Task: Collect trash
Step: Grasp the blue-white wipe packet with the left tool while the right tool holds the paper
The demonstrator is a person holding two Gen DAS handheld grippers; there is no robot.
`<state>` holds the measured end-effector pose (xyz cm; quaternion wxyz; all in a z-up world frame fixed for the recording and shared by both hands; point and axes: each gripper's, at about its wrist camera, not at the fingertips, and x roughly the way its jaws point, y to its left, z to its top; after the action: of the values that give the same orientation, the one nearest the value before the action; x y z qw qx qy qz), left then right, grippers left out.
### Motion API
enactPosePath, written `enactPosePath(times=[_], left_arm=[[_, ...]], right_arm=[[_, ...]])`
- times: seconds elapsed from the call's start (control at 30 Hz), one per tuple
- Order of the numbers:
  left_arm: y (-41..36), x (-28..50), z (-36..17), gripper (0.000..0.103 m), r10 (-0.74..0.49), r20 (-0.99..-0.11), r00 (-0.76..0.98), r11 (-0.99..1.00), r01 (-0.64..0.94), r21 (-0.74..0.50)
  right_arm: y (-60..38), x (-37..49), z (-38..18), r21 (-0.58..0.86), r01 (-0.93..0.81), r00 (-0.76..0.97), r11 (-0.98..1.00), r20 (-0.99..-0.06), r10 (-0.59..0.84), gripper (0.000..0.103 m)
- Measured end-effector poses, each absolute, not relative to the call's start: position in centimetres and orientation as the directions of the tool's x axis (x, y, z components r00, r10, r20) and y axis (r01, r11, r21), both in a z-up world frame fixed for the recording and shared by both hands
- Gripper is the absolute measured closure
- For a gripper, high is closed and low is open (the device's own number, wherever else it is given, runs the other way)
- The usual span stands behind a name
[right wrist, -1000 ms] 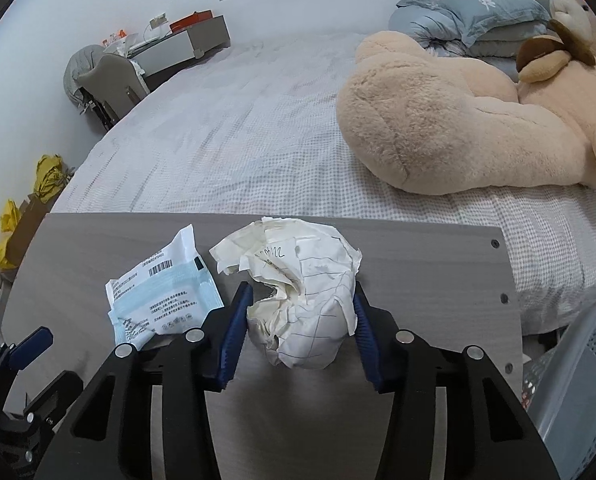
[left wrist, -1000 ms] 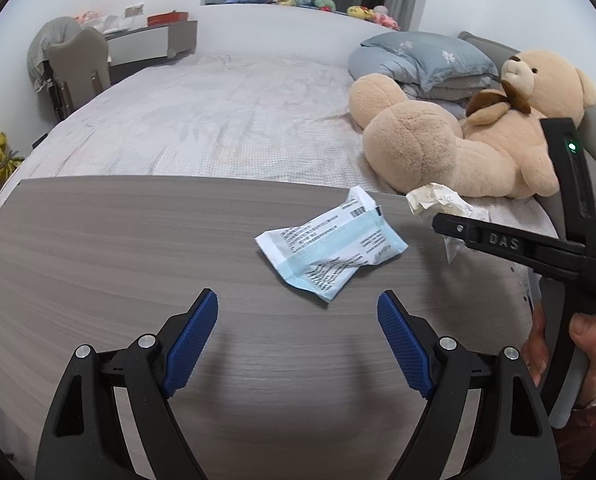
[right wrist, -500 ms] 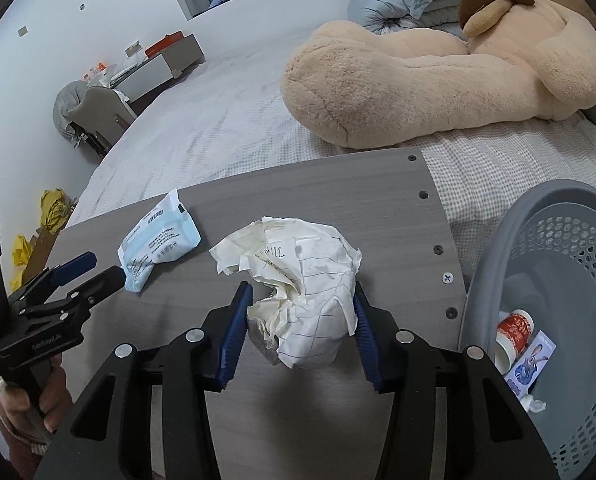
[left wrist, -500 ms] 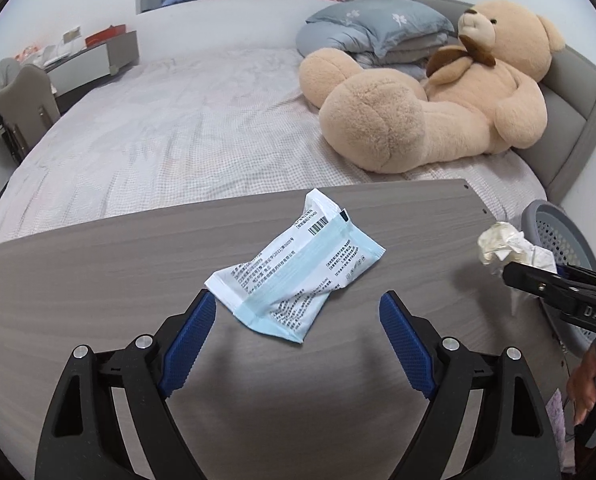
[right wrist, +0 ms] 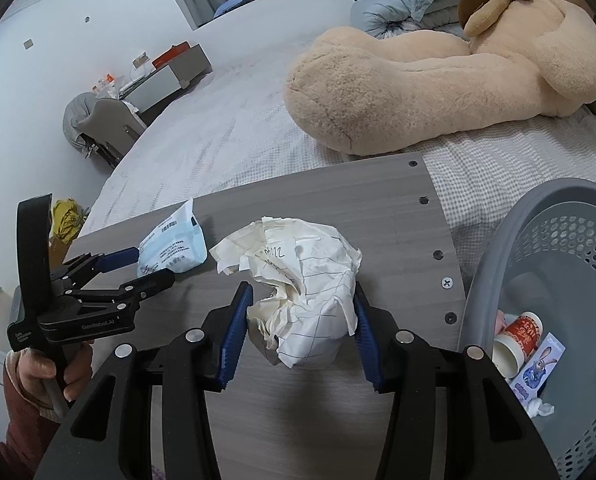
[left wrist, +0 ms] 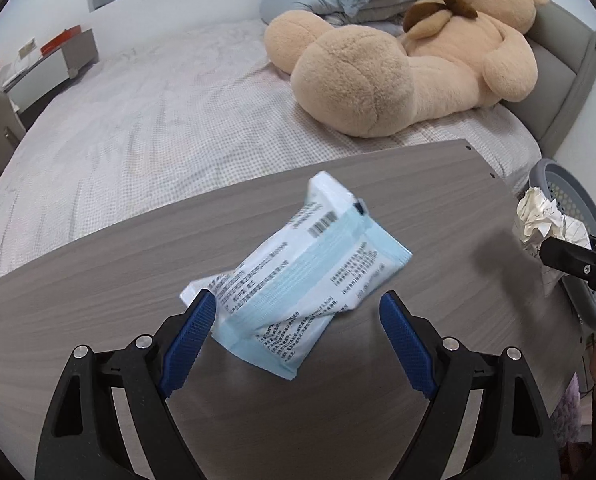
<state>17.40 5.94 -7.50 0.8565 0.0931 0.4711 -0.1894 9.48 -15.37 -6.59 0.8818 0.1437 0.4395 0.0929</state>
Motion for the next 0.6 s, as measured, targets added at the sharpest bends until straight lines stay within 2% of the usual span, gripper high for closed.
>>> enactPosePath(times=[0.27, 0.6], left_arm=[[5.2, 18.4, -8.2, 0.021, -0.217, -0.854, 0.472, 0.910, 0.414, -0.002], [5.0, 16.9, -7.5, 0.021, -0.277, -0.853, 0.441, 0.906, 0.417, -0.079]], right_arm=[[-16.0, 9.4, -6.8, 0.358, -0.028, 0.594, 0.933, -0.745, 0.304, 0.056], [-16.4, 9.3, -6.9, 0.371, -0.027, 0.598, 0.928, -0.739, 0.312, 0.056]])
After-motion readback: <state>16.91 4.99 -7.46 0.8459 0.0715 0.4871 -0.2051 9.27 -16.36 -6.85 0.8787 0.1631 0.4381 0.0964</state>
